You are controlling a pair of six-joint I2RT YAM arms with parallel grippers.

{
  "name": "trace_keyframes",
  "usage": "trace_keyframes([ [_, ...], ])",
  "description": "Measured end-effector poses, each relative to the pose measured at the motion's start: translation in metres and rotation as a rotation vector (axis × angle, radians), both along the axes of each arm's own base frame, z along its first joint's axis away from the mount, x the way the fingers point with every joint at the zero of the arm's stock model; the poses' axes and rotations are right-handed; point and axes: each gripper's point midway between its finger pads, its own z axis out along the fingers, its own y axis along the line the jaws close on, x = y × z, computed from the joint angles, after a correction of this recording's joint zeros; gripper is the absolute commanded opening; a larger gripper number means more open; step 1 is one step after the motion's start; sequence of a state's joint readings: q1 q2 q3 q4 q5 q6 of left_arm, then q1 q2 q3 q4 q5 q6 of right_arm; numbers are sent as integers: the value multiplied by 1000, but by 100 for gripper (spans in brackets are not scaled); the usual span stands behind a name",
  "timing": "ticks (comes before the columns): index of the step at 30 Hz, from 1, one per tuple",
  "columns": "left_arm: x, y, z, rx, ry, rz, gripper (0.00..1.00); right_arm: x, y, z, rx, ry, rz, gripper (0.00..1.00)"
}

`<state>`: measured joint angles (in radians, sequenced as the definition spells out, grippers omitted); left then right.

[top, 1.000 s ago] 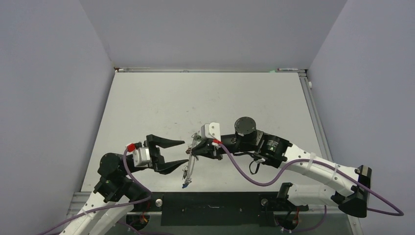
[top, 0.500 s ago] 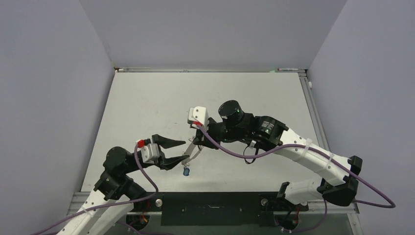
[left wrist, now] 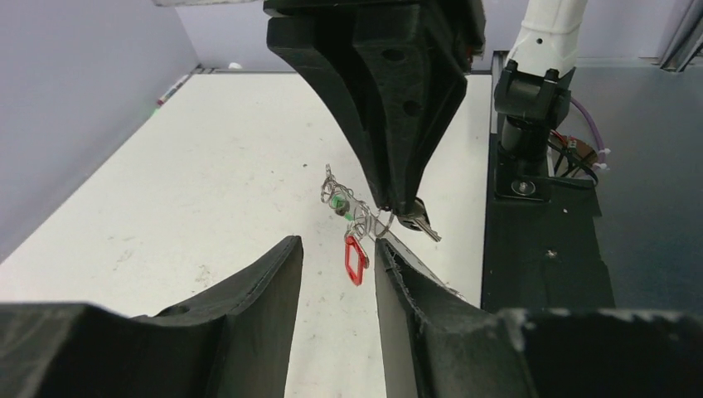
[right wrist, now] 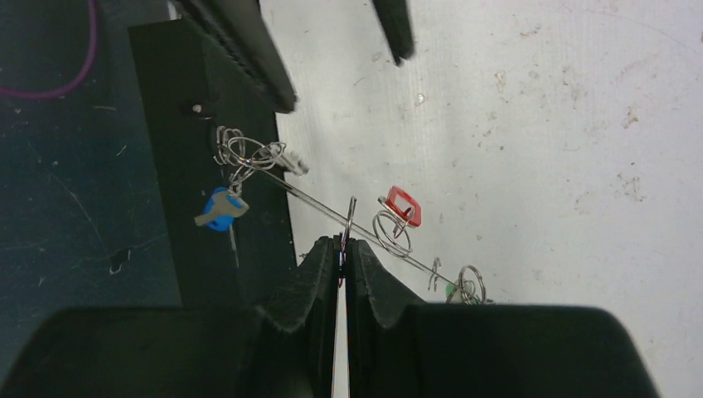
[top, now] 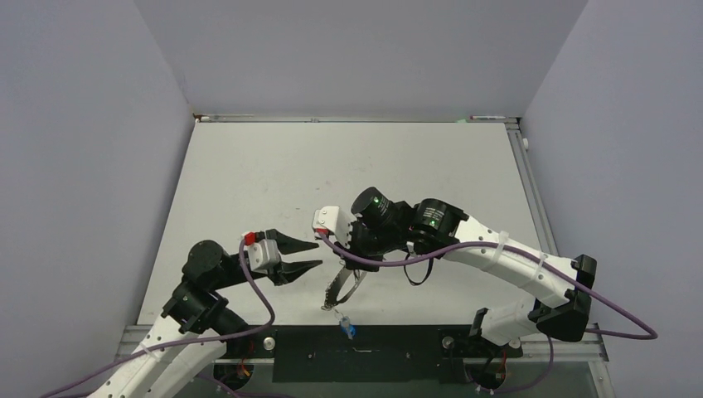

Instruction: Put the keys on the keyring

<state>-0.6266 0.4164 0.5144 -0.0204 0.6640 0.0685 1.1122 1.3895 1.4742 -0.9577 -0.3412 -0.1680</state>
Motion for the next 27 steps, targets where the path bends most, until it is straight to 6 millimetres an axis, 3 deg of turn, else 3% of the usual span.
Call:
trace_keyframes([
  [9,-8,-11,-9,20,59,-95,31,-29,6,-2,-11,-5,119,5],
  [20,-34,-19,0,-18,59,-237,30,-29,7,-1,-9,-23,140,5],
  [27,-35,-25,-4,-8,96,-262,30,-28,10,6,11,-37,145,5],
])
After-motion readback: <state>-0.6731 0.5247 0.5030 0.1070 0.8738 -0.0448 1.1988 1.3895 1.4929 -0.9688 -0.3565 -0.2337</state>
